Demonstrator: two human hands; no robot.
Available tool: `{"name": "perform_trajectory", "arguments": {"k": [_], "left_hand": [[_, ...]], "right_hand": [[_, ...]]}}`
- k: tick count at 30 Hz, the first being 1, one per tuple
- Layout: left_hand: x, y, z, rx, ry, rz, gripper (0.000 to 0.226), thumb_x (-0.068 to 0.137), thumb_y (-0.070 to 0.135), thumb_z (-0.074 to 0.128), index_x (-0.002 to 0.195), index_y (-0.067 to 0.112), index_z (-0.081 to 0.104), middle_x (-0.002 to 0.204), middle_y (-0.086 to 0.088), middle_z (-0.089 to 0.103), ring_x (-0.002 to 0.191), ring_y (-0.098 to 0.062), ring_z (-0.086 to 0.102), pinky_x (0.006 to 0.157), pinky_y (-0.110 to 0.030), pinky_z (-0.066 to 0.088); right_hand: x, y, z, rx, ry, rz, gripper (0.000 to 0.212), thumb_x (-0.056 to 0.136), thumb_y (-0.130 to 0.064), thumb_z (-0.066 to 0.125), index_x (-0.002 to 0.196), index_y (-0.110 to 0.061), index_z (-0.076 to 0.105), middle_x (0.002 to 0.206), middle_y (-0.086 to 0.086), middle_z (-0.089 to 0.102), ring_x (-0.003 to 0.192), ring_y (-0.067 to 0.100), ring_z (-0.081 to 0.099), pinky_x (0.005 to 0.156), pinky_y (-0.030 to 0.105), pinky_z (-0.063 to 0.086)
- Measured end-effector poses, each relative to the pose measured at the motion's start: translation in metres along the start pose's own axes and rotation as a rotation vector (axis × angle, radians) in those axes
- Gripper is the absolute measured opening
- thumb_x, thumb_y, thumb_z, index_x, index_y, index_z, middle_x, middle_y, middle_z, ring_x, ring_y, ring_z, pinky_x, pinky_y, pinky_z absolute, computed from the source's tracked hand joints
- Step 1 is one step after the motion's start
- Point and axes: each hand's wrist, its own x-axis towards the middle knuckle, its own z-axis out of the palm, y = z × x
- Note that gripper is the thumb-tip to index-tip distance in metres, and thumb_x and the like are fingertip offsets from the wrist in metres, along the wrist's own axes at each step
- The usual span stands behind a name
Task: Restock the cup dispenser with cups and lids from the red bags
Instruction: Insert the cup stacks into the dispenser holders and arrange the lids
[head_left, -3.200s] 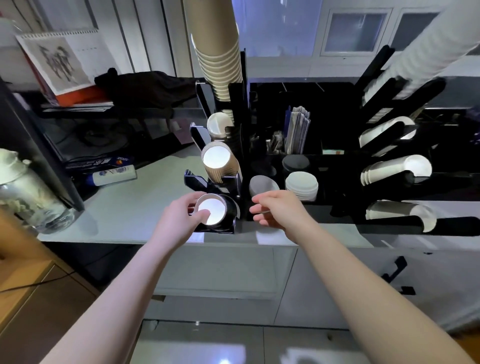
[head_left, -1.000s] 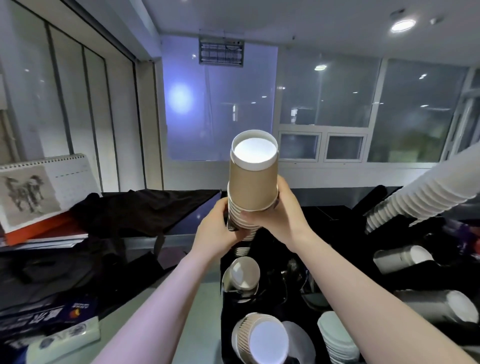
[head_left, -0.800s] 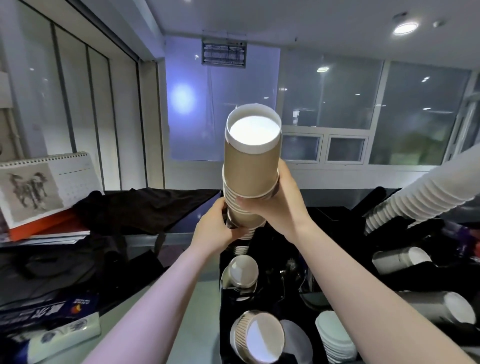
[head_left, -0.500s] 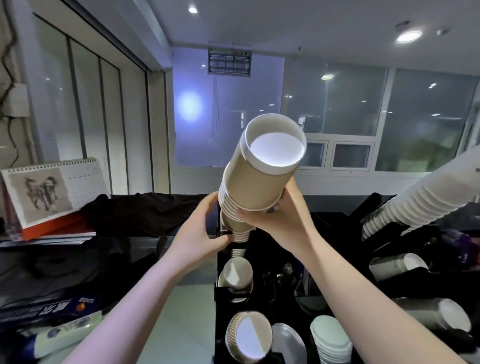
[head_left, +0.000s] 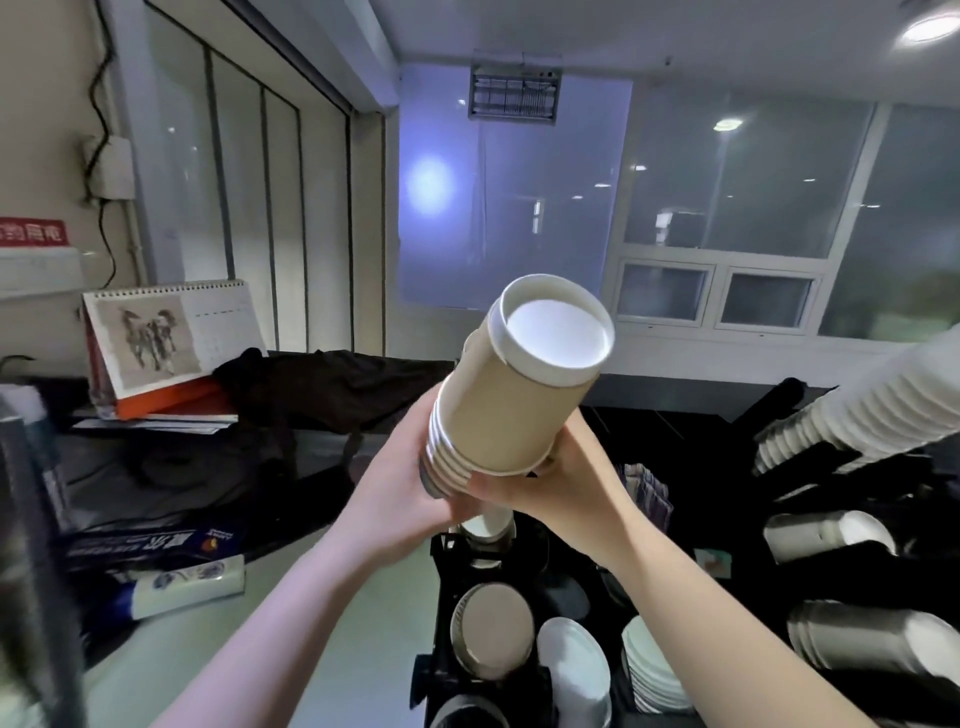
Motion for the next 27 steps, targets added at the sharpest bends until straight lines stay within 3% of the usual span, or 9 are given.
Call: {"name": "perform_trajectory", "arguments": {"k": [4,5,8,10,13,17,20,24,27], "left_hand": [[-0.011,-0.022,0.011,0.007,-0.044,-0.115,0.086,0.068,0.025,0.084,0.139,0.042,0.038,0.131,0.019,0.056,0.12,-0.003,0.054,0.094,-0.026,0.049],[-0.012,-0.027,0.013,0.009,-0.062,-0.142,0.085,0.067,0.03,0.084,0.138,0.044,0.038,0.13,0.019,0.057,0.118,-0.002,0.055,0.093,-0.028,0.049],[-0.012,-0.039,0.02,0.006,-0.106,-0.197,0.086,0.063,0.033,0.082,0.133,0.052,0.038,0.127,0.023,0.058,0.116,0.002,0.056,0.089,-0.015,0.046],[-0.012,-0.045,0.025,-0.012,-0.113,-0.219,0.084,0.064,0.03,0.082,0.134,0.049,0.039,0.128,0.022,0.058,0.116,0.002,0.055,0.089,-0.011,0.044],[-0.009,-0.047,0.028,0.013,-0.103,-0.236,0.072,0.069,0.032,0.081,0.126,0.055,0.044,0.125,0.027,0.057,0.114,0.007,0.054,0.086,-0.006,0.041],[-0.01,-0.058,0.03,0.031,-0.092,-0.296,0.063,0.071,0.017,0.074,0.124,0.044,0.052,0.119,0.025,0.062,0.112,0.005,0.056,0.093,-0.023,0.046],[-0.012,-0.064,0.027,-0.005,-0.146,-0.365,0.066,0.073,0.01,0.065,0.13,0.038,0.05,0.123,0.022,0.061,0.117,0.002,0.054,0.1,-0.033,0.045],[-0.011,-0.058,0.02,-0.103,-0.158,-0.406,0.059,0.077,0.01,0.06,0.125,0.044,0.053,0.125,0.022,0.061,0.119,0.001,0.053,0.099,-0.031,0.045],[-0.01,-0.055,0.019,-0.125,-0.158,-0.417,0.058,0.076,0.008,0.058,0.125,0.038,0.055,0.123,0.02,0.062,0.118,0.0,0.055,0.099,-0.031,0.046]], "right_hand": [[-0.006,0.021,-0.003,-0.003,-0.034,0.027,0.068,0.061,-0.01,0.087,0.121,-0.01,0.053,0.108,0.0,0.066,0.099,0.01,0.064,0.077,0.019,0.05],[-0.006,0.025,-0.004,0.013,-0.033,0.046,0.071,0.059,-0.015,0.085,0.122,-0.008,0.051,0.109,0.004,0.065,0.1,0.014,0.064,0.078,0.02,0.05],[-0.005,0.035,-0.005,0.163,0.063,0.092,0.072,0.06,-0.022,0.083,0.123,-0.007,0.051,0.114,0.01,0.066,0.105,0.02,0.064,0.082,0.025,0.051],[-0.003,0.041,-0.007,0.177,0.104,0.111,0.071,0.061,-0.023,0.085,0.123,-0.013,0.052,0.115,0.005,0.067,0.107,0.018,0.064,0.083,0.026,0.051],[0.002,0.049,-0.005,0.015,0.084,0.128,0.082,0.052,-0.04,0.087,0.125,-0.029,0.051,0.12,-0.007,0.063,0.112,0.01,0.06,0.089,0.029,0.052],[0.001,0.062,0.0,-0.128,0.114,0.165,0.084,0.048,-0.049,0.085,0.123,-0.033,0.051,0.127,-0.005,0.054,0.115,0.008,0.056,0.096,0.039,0.051],[-0.004,0.069,0.001,-0.145,0.12,0.178,0.082,0.047,-0.054,0.082,0.12,-0.037,0.049,0.126,-0.007,0.055,0.113,0.004,0.056,0.095,0.034,0.051],[-0.004,0.07,0.001,-0.204,0.104,0.176,0.069,0.049,-0.056,0.079,0.11,-0.051,0.048,0.116,-0.022,0.06,0.106,-0.006,0.057,0.085,0.016,0.049],[-0.003,0.068,0.003,-0.257,0.115,0.142,0.057,0.051,-0.057,0.078,0.099,-0.057,0.048,0.106,-0.029,0.061,0.1,-0.008,0.057,0.075,0.007,0.046]]}}
